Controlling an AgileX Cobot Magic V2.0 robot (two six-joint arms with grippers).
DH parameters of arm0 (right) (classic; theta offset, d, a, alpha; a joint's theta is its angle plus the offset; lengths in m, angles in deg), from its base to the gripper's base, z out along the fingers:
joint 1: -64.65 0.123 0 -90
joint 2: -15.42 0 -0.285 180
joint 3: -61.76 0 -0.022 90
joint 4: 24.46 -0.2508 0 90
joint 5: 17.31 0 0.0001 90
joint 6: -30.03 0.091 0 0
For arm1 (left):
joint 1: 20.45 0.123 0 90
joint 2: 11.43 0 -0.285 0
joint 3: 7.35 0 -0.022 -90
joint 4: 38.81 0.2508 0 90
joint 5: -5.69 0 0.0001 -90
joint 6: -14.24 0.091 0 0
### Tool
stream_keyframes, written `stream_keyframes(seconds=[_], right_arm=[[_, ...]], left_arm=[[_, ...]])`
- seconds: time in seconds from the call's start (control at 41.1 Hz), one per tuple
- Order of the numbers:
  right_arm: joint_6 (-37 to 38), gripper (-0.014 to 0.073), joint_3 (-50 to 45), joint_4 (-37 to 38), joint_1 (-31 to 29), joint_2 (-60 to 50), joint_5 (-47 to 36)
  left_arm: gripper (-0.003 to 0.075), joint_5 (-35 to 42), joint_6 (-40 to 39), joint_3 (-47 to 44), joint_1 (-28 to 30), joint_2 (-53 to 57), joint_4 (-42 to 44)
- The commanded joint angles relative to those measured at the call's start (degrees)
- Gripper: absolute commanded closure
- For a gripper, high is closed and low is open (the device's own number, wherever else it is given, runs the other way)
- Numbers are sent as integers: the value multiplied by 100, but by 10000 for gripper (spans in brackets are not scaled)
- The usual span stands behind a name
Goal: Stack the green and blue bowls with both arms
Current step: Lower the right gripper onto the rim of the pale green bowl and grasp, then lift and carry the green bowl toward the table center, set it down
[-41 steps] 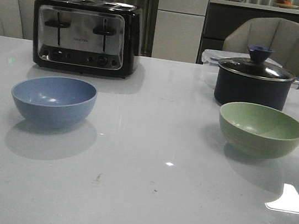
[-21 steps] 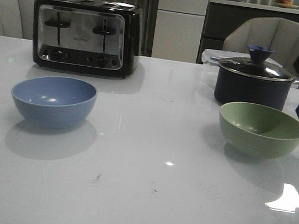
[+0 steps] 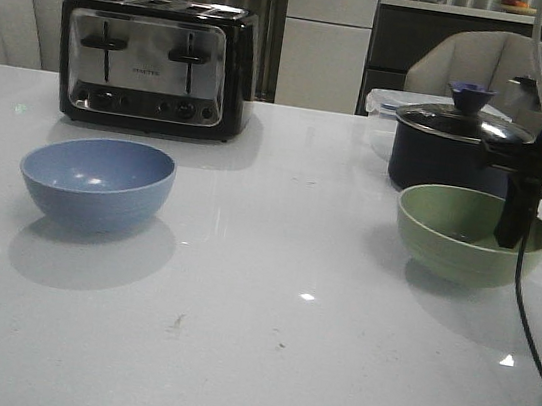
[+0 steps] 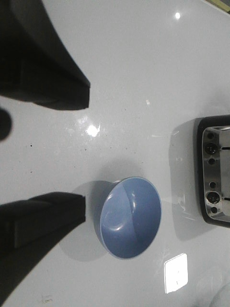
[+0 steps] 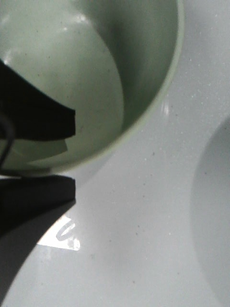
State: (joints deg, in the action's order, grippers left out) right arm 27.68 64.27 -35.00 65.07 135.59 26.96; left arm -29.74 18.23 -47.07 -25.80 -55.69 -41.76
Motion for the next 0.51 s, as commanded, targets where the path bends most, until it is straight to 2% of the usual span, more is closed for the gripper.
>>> stream_keyframes(seconds=[0.0,0.17,0.365,0.486], right_arm=[[-79,407,213,10,-25,-308,-71],[-79,506,221,10,-25,-426,-71],[-157,519,221,5,106,-861,19],[-333,519,211,-55,479,-1173,175]], left_arm=[[285,436,-27,171,-37,-30,-9],[285,436,-27,171,-37,-30,-9],[285,436,-27,171,-37,-30,-9],[285,436,-27,171,-37,-30,-9]])
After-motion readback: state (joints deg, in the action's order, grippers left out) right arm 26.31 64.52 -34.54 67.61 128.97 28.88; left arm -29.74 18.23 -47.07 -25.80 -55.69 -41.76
